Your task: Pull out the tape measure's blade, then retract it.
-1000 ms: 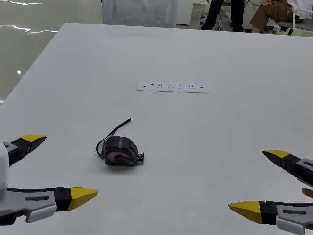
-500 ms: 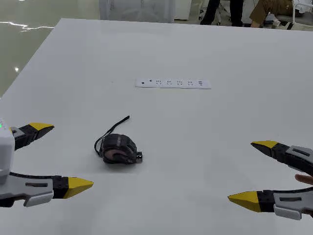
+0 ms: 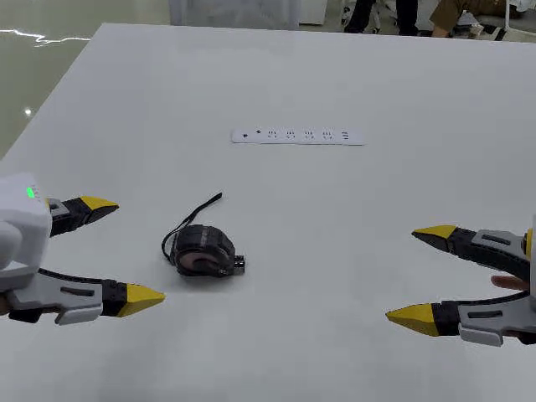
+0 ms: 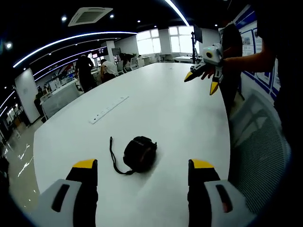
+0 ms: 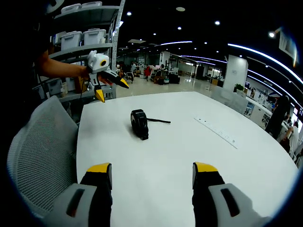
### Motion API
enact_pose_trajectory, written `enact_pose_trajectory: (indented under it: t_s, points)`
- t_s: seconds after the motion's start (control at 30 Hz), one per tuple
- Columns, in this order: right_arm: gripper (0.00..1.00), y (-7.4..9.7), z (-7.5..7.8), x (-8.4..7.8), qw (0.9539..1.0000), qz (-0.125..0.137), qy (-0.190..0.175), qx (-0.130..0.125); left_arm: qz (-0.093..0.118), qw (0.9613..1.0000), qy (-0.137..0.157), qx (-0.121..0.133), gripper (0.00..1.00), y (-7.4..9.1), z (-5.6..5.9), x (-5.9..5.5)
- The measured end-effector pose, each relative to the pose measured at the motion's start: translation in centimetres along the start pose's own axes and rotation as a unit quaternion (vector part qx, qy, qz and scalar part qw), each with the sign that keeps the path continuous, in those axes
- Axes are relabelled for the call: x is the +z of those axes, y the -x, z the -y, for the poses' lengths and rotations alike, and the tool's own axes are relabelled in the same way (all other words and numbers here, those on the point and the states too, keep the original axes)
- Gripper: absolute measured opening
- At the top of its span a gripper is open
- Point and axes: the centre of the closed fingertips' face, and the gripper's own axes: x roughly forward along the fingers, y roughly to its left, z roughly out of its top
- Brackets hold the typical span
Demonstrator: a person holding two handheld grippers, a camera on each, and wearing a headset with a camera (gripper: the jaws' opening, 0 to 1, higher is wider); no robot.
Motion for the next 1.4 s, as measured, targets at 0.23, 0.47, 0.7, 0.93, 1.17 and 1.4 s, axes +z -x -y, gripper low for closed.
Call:
enact_pose_trajectory:
  t_s: [0.23, 0.47, 0.7, 0.93, 1.17, 1.4]
  points:
    - [0.66, -0.9, 0.6, 0.1, 0.9998, -0.002, 0.016, 0.013, -0.012, 0.9997, -0.016, -0.014, 0.7, -0.9, -0.3, -0.4]
    - [0.63, -2.4, 0.8, 0.3, 0.9988, -0.005, 0.031, 0.036, -0.025, 0.9988, -0.031, -0.027, 0.67, -1.9, -0.5, -0.7]
    - [0.61, -3.8, 1.1, 0.5, 0.9974, -0.009, 0.044, 0.056, -0.036, 0.9972, -0.05, -0.043, 0.63, -3.0, -1.0, -1.0]
    - [0.57, -5.1, 1.2, 0.5, 0.9959, -0.011, 0.056, 0.07, -0.046, 0.995, -0.068, -0.057, 0.59, -3.9, -1.3, -1.3]
    - [0.55, -6.0, 1.0, 0.7, 0.9946, -0.012, 0.062, 0.083, -0.063, 0.9923, -0.08, -0.07, 0.56, -4.9, -1.3, -1.9]
    - [0.53, -7.3, 0.8, 0.7, 0.9929, -0.016, 0.067, 0.096, -0.075, 0.9899, -0.088, -0.082, 0.54, -5.7, -1.3, -2.3]
